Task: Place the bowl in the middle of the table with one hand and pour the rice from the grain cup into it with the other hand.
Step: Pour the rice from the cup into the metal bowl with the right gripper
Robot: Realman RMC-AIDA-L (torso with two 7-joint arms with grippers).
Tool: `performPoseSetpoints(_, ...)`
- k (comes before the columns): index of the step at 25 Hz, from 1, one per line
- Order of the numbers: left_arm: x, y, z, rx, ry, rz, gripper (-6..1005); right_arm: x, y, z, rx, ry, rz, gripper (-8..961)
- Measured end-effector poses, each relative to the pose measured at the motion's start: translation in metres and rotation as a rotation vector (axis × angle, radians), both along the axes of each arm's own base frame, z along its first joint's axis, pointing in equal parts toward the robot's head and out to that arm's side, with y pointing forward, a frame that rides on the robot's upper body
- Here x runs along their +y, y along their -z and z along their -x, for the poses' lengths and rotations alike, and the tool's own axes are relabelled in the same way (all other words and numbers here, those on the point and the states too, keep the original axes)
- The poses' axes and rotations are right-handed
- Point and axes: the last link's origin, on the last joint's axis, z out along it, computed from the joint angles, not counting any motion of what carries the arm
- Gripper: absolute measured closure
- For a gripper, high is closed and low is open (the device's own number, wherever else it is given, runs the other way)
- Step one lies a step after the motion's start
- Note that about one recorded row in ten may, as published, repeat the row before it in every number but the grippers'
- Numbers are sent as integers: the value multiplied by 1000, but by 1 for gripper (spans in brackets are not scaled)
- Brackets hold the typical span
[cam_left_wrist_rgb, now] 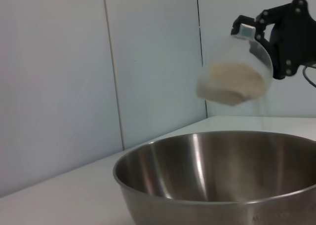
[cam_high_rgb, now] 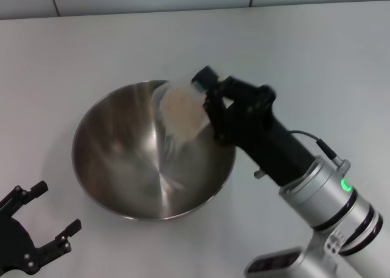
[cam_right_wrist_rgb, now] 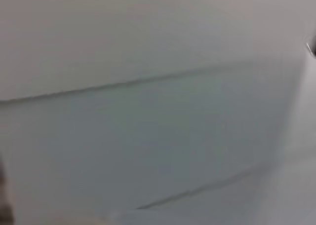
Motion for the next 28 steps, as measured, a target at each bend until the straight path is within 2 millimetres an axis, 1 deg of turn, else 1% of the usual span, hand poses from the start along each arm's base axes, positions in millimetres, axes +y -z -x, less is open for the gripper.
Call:
performPoseSetpoints(2, 1, 0, 0, 0, 2, 0, 133, -5, 5, 2, -123, -66, -89, 933)
performPoseSetpoints(5, 1, 0, -1, 0, 3, 0, 133, -8, 9, 3, -252, -133, -199, 934)
performPoseSetpoints(11, 2, 0, -1, 1, 5, 0, 133, -6, 21, 3, -562, -254, -434, 934)
performPoseSetpoints(18, 2, 1, -1, 0, 5, 0, 133, -10, 33, 7, -814, -404, -638, 935)
performPoseSetpoints(20, 2, 1, -1, -1, 5, 1, 133, -12, 37, 9, -845, -441, -653, 934)
performPoseSetpoints(25, 2, 2, -2, -1, 8, 8, 133, -13, 37, 7, -845, -432, -643, 935)
performPoseSetpoints(26, 2, 2, -2, -1, 8, 8, 133, -14, 37, 7, -818, -413, -615, 935)
performPoseSetpoints(27, 2, 2, -2, -1, 8, 9, 133, -18, 35, 13, -727, -370, -555, 935)
performPoseSetpoints(28, 2, 2, -2, -1, 9, 9, 133, -18, 35, 13, -727, -370, -555, 935)
